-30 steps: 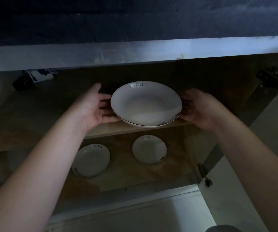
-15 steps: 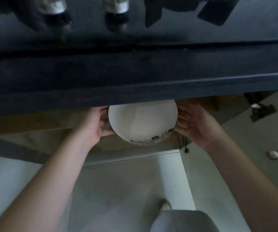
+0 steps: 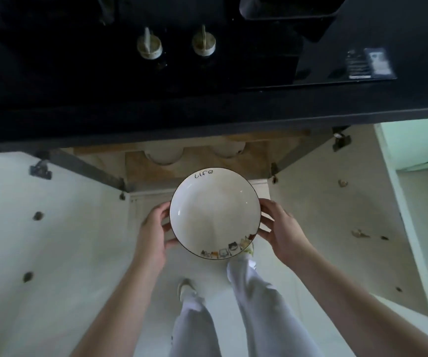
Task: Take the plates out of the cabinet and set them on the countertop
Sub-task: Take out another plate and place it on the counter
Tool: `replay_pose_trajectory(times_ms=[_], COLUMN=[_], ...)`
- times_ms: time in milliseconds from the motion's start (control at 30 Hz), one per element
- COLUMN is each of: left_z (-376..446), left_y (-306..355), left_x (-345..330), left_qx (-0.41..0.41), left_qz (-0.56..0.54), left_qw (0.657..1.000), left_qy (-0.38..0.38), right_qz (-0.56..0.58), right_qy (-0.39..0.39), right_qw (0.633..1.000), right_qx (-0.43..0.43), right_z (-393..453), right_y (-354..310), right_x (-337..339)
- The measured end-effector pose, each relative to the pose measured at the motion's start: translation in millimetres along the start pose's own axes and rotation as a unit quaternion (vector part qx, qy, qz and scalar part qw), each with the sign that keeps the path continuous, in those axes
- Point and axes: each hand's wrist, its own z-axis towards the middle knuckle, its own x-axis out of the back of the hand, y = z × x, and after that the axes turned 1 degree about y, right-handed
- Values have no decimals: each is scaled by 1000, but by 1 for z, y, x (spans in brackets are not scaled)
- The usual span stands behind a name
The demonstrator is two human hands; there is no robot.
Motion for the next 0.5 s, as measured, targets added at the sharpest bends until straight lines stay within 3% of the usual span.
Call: replay_pose_trajectory(times_ms=[167,500], left_z=[-84,-222], left_y=[0,41], left_x=[64,137], left_qx=[13,-33], left_qz=[-27,-31], left_qw=[1000,996], left_qy=[-9,-76], right_qz=[-17,15], right_qy=[-28,-56], right_qw=[999,997], right_qx=[-22,48], right_z=[-93,-241], right_y=[11,-11], right_x=[-2,-10])
